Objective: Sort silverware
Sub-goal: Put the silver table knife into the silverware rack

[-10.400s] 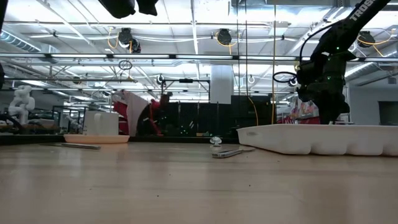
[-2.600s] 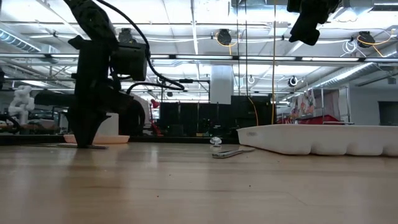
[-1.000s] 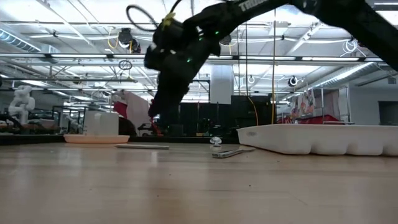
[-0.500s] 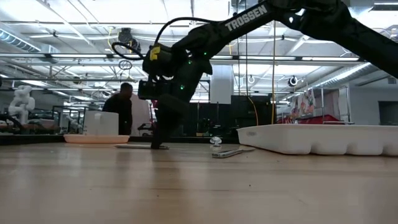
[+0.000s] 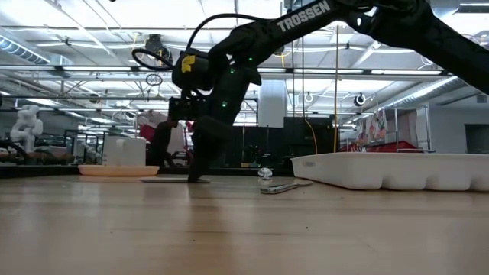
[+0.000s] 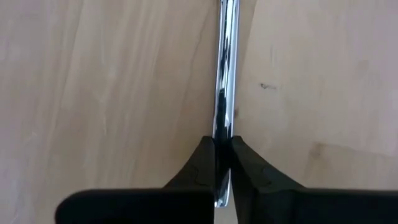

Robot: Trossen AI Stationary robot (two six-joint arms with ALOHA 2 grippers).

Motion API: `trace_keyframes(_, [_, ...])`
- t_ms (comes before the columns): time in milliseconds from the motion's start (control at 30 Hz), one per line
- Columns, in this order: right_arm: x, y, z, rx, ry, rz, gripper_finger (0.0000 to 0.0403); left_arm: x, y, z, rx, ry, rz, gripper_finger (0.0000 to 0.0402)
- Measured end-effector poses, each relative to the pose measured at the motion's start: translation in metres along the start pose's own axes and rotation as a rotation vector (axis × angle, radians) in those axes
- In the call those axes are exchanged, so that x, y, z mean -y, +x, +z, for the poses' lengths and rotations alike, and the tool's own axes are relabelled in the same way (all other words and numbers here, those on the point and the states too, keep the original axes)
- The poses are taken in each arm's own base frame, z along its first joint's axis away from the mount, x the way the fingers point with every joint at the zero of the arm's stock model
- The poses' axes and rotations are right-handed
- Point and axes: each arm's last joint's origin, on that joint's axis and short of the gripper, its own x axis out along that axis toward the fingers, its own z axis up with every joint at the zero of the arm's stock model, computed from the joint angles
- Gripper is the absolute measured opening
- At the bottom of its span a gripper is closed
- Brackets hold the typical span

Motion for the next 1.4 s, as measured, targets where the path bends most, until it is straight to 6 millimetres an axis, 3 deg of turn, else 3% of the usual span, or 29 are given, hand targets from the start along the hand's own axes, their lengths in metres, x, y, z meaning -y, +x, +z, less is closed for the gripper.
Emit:
trace_keyframes(533, [-0.012, -0.064, -0.008, -0.131, 0.061, 0.032, 0.0000, 0.000, 0.000, 0.000, 0.006, 0.001, 0.015, 0.0000])
trace_keyframes(933, [-0.020, -0.093, -0.019, -0.256, 0.044, -0.010, 0.0000, -0.001, 0.000, 0.000, 0.008, 0.045, 0.020, 0.0000])
trace_keyframes(1233, [-0.022, -0.141, -0.027, -0.274, 0.076, -0.077, 0.0000, -0.001, 0.000, 0.001, 0.018, 0.070, 0.045, 0.0000])
trace_keyframes(1400, [-0.014, -0.172, -0.038, -0.264, 0.164, -0.104, 0.0000, -0.001, 0.000, 0.001, 0.019, 0.080, 0.048, 0.0000])
